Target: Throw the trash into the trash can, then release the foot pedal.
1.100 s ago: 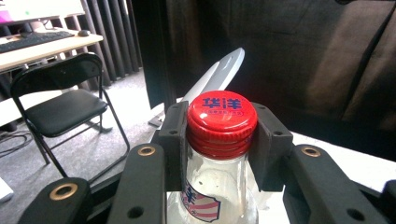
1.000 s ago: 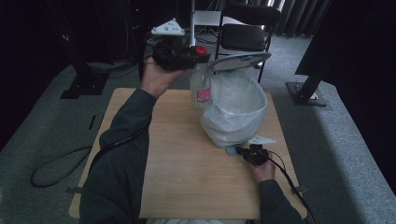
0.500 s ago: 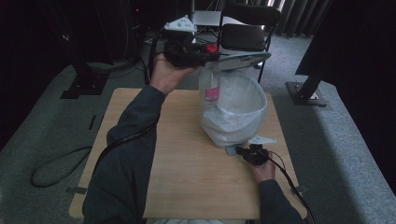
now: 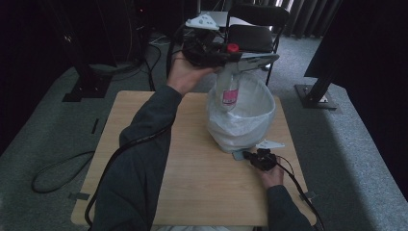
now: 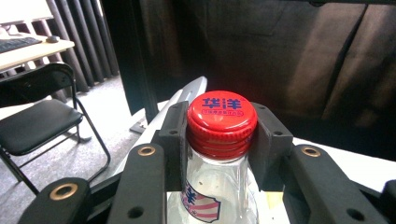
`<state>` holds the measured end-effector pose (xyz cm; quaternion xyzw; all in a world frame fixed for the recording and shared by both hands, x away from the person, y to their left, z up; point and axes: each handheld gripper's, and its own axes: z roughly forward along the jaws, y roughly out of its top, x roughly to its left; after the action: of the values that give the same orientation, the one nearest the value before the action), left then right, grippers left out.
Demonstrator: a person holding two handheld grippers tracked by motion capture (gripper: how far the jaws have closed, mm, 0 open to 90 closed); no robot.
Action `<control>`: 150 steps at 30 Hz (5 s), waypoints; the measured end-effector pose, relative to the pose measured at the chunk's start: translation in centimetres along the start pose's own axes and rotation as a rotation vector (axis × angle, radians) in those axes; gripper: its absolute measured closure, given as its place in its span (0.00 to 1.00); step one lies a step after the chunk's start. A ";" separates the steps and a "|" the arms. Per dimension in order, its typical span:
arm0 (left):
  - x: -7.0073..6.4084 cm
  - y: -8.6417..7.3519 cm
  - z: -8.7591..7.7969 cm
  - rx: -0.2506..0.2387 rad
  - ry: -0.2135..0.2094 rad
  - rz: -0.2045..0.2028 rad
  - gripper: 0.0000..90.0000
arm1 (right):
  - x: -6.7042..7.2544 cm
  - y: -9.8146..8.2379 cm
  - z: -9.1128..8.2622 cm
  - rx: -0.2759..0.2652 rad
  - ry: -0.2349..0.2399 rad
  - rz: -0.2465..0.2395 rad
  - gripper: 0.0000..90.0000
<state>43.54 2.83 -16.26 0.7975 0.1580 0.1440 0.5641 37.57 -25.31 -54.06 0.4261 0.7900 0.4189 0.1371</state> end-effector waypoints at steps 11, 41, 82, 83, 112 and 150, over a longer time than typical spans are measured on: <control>-0.8 1.0 2.6 0.004 -0.032 0.009 0.70 | 0.0 0.0 0.0 0.001 0.003 0.000 1.00; -1.8 0.7 6.7 0.020 -0.077 0.013 0.70 | 0.0 0.0 0.0 0.001 0.003 0.000 1.00; -0.5 -4.1 9.6 0.086 -0.040 0.002 0.70 | 0.0 0.0 0.0 0.002 0.001 -0.006 1.00; -0.4 -4.3 9.8 0.090 -0.039 -0.003 0.70 | 0.0 0.0 0.0 0.002 0.001 -0.006 1.00; 0.5 -8.9 5.9 0.022 -0.011 -0.016 0.59 | 0.0 0.0 0.0 0.001 0.006 0.001 1.00; 4.6 -23.9 0.0 0.094 0.169 -0.280 0.58 | 0.3 0.3 -0.7 -0.027 -0.003 -0.014 1.00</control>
<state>45.59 12.27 -38.56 0.7784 0.3210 0.1229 0.5253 37.12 -25.40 -53.36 0.4193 0.7870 0.4280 0.1471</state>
